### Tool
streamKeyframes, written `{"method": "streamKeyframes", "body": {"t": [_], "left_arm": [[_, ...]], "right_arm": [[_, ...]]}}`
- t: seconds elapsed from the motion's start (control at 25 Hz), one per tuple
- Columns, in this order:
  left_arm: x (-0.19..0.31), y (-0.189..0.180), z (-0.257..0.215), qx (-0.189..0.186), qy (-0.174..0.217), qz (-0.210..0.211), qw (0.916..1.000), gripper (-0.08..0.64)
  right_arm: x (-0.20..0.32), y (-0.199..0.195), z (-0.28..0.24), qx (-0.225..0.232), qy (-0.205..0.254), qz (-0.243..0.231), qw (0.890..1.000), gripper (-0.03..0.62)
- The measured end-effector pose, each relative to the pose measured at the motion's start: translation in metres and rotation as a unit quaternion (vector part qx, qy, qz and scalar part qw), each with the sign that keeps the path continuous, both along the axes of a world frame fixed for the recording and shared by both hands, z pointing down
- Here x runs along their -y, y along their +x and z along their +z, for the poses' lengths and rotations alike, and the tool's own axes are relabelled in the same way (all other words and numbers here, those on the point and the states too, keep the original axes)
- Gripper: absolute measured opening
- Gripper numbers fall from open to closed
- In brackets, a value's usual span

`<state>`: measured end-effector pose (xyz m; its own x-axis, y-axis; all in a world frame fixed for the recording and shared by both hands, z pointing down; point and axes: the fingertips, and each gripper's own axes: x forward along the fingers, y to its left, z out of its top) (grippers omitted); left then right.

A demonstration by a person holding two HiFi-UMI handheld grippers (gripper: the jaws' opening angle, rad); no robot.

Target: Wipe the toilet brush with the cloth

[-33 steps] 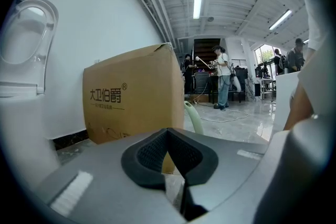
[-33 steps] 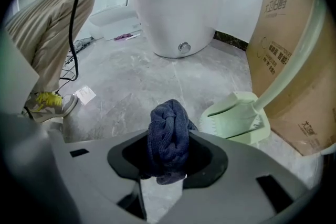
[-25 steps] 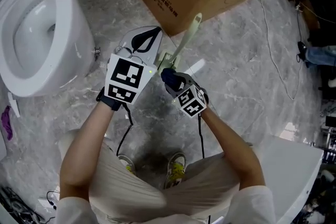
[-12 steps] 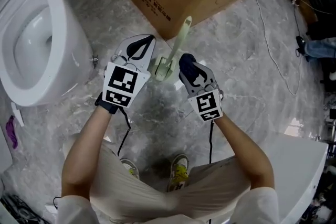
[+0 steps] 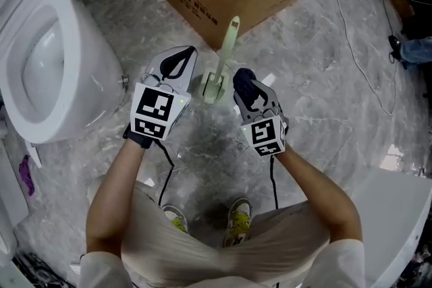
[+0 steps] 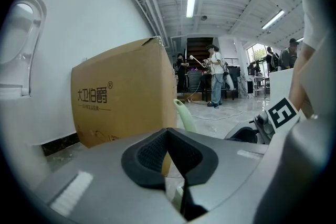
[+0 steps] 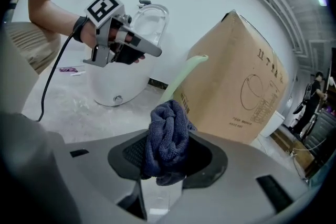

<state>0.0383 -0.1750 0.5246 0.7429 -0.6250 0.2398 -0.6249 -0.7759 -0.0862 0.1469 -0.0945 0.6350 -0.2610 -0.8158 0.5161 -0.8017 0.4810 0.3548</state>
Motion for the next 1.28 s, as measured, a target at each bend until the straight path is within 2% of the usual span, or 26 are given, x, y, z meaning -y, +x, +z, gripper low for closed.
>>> {"method": "streamKeyframes", "body": {"t": [0.16,0.28,0.4,0.48,0.6,0.68,0.84,0.96,1.04,1.16,1.28], "left_arm": [[-0.009,0.003,-0.006,0.024,0.019,0.013,0.9994,0.0],[-0.012,0.001,-0.011,0.033,0.018,0.016,0.9992,0.0],[-0.019,0.004,-0.029,0.033,0.014,0.013,0.9993,0.0],[-0.028,0.008,-0.044,0.032,0.018,0.013,0.9992,0.0],[-0.046,0.008,-0.05,0.062,0.032,0.01,0.9975,0.0],[-0.071,0.006,-0.046,0.07,0.019,0.006,0.9973,0.0],[-0.118,-0.012,-0.045,0.051,-0.025,-0.031,0.9979,0.0],[-0.164,-0.028,-0.043,0.05,-0.056,-0.076,0.9943,0.0],[-0.192,-0.033,-0.055,0.035,-0.091,-0.106,0.9896,0.0],[-0.217,-0.031,-0.102,0.043,-0.112,-0.09,0.9887,0.0],[-0.224,-0.036,-0.166,0.039,-0.123,-0.089,0.9876,0.0]], "right_arm": [[-0.022,-0.009,0.028,0.008,-0.045,0.002,0.999,0.16],[-0.022,-0.003,0.032,0.001,-0.052,0.014,0.999,0.16],[-0.032,0.008,0.032,-0.049,-0.045,0.009,0.998,0.156],[-0.046,0.009,0.033,-0.097,-0.036,-0.018,0.994,0.155],[-0.081,-0.005,0.04,-0.183,-0.016,-0.081,0.98,0.15],[-0.122,-0.003,0.056,-0.21,-0.031,-0.079,0.974,0.15],[-0.178,0.009,0.059,-0.18,-0.076,0.003,0.981,0.15],[-0.21,0.01,0.029,-0.134,-0.106,0.046,0.984,0.15],[-0.218,0.001,-0.015,-0.094,-0.108,0.059,0.988,0.15],[-0.219,-0.016,-0.098,-0.033,-0.109,0.072,0.991,0.15],[-0.219,-0.03,-0.182,0.009,-0.113,0.083,0.99,0.15]]}}
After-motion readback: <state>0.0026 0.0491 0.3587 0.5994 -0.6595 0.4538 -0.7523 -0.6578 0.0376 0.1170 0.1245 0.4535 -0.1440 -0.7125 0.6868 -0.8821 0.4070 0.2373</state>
